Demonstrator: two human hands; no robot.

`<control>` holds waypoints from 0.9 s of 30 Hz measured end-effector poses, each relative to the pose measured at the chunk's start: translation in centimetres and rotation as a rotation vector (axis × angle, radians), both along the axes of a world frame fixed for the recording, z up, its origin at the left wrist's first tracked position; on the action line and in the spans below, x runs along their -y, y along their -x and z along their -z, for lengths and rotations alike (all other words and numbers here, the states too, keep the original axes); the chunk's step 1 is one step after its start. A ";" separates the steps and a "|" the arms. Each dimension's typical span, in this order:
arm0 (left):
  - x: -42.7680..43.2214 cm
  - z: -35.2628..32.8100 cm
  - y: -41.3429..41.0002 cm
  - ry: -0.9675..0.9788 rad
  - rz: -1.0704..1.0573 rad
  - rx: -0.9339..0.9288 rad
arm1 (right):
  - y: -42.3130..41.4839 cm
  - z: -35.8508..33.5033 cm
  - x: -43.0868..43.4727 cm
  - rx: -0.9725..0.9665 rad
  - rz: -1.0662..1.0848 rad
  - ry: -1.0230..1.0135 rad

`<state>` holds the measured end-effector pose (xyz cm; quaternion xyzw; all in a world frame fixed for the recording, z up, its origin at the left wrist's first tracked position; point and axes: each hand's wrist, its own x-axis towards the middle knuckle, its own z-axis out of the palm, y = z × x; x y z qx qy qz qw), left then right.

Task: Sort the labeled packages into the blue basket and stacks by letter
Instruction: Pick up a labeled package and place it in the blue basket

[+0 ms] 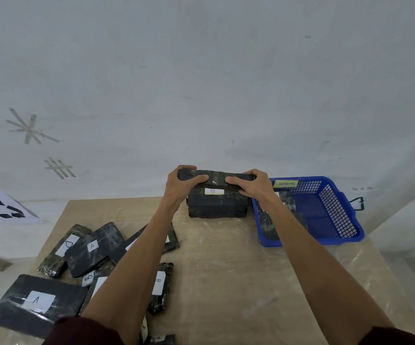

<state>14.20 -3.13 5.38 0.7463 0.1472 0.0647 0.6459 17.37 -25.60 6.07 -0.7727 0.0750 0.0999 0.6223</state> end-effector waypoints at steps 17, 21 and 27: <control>-0.8 -1.3 0.4 0.004 0.152 -0.041 | -0.1 0.0 2.3 -0.036 -0.162 -0.009; -0.5 -1.1 0.1 -0.006 0.092 -0.082 | 0.1 0.5 2.4 0.044 -0.346 0.442; 1.5 -1.3 -0.1 -0.065 0.107 -0.125 | 0.4 0.8 0.6 0.381 -0.383 1.077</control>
